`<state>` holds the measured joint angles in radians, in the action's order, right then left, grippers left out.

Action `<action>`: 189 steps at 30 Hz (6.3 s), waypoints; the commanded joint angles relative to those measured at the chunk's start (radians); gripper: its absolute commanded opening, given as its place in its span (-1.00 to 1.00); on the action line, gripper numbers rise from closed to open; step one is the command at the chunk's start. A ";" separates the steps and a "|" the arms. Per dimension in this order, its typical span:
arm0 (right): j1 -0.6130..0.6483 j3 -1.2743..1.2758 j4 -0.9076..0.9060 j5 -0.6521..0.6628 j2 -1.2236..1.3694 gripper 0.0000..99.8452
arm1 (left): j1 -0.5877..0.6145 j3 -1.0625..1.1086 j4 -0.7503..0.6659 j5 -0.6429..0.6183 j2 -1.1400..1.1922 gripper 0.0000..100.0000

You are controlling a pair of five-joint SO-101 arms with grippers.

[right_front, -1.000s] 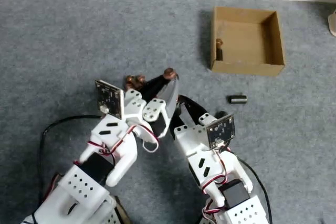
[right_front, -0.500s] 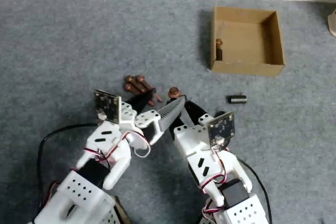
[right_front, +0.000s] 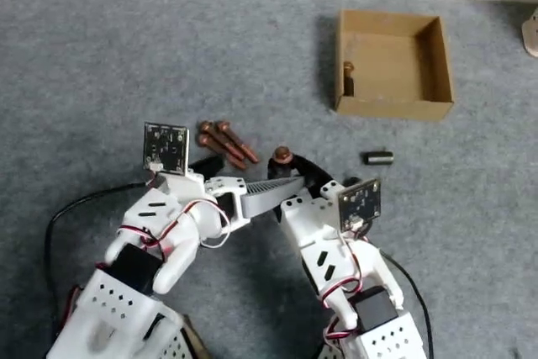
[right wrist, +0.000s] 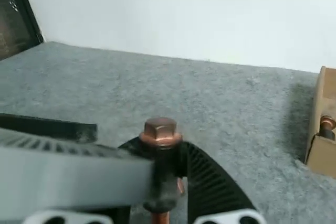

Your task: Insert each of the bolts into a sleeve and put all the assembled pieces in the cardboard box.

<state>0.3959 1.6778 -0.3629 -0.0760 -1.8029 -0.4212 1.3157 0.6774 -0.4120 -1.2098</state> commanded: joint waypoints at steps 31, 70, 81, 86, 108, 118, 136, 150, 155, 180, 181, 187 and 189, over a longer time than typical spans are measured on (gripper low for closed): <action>-0.302 -0.432 -0.163 0.034 0.558 -0.99 | 0.280 0.101 0.098 0.015 0.005 0.07; -0.412 -2.041 -0.168 0.147 2.252 -0.99 | 0.282 0.104 0.098 0.017 0.005 0.07; -0.476 -2.181 -0.165 0.147 2.494 -0.99 | 0.282 0.104 0.098 0.017 0.005 0.07; -0.478 -2.175 -0.177 0.144 2.516 -0.86 | 0.282 0.104 0.098 0.017 0.007 0.07; -0.467 -2.815 -1.159 -0.454 2.500 -0.67 | 0.280 0.104 0.098 0.017 0.008 0.07; -0.509 -2.819 -1.402 -0.859 2.502 -0.67 | 0.277 0.104 0.098 0.017 0.008 0.07; -0.544 -2.381 -1.336 -0.875 2.502 -0.67 | 0.274 0.104 0.098 0.017 0.005 0.07; -0.533 -2.164 -1.073 -0.879 2.503 -0.67 | 0.274 0.105 0.098 0.015 0.005 0.07; -0.515 -2.120 -1.056 -0.879 2.503 -0.69 | 0.274 0.105 0.098 0.014 0.005 0.07; -0.478 -2.322 -1.399 -0.752 2.180 -0.99 | 0.223 0.186 0.100 0.634 0.005 0.07; -0.476 -2.307 -1.399 -0.752 2.157 -0.99 | 0.228 0.173 0.103 0.583 0.005 0.07; -0.475 -2.246 -1.397 -0.752 2.078 -0.99 | 0.364 0.030 0.106 0.138 0.015 0.07; -0.475 -2.236 -1.397 -0.752 2.071 -0.99 | 0.395 0.005 0.106 0.054 0.016 0.07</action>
<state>-0.0936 -0.5577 -1.7407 -0.8401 0.3437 -0.0729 1.4001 0.7772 -0.2217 -1.1930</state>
